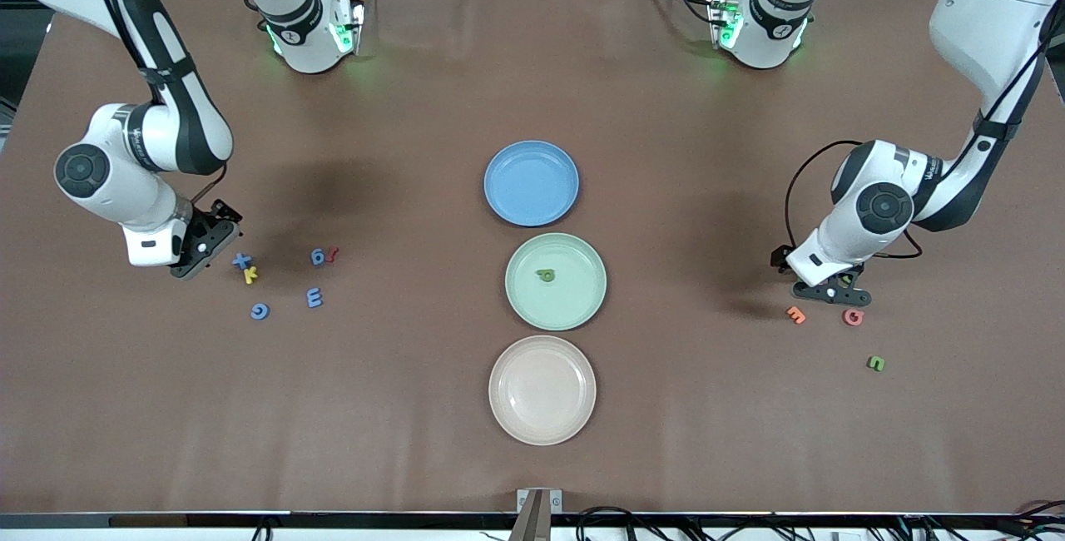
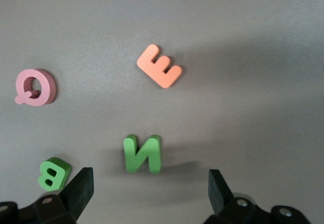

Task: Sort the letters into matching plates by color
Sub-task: 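Grasp the green N with the left gripper while the right gripper grasps blue X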

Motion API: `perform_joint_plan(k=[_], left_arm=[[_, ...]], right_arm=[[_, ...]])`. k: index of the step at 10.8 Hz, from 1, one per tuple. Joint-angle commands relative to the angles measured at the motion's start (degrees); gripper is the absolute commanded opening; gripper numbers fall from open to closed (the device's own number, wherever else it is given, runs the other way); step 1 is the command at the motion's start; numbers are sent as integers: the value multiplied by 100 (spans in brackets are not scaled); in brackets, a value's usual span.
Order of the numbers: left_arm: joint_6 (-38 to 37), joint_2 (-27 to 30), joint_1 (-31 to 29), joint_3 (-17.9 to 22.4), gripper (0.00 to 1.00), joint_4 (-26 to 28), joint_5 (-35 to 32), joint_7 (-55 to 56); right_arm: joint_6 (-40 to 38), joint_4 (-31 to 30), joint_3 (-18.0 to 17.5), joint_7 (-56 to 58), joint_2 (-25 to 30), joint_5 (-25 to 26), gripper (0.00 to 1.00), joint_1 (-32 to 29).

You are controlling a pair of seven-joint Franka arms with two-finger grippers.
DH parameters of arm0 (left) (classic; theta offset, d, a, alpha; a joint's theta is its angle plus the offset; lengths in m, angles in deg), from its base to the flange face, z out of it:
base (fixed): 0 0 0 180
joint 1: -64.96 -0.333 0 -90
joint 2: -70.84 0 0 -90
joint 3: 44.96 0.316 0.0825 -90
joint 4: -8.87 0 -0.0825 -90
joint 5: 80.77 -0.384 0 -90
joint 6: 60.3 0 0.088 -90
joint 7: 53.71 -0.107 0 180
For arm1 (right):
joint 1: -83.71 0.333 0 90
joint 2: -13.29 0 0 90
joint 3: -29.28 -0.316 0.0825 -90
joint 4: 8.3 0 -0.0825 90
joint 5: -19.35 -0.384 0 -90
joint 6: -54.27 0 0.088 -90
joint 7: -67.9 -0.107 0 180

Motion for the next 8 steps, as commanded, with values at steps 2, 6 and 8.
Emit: perform_joint_plan(k=[2, 6, 8], left_arm=[[319, -175, -334, -28, 100, -71, -178, -112], [461, -395, -379, -28, 100, -141, -196, -112], [470, -466, -397, -28, 100, -159, -196, -112]], right_arm=[[446, -70, -48, 112, -348, 102, 66, -162], [666, -61, -56, 409, -604, 381, 57, -223], [710, -52, -56, 499, -683, 436, 57, -224]])
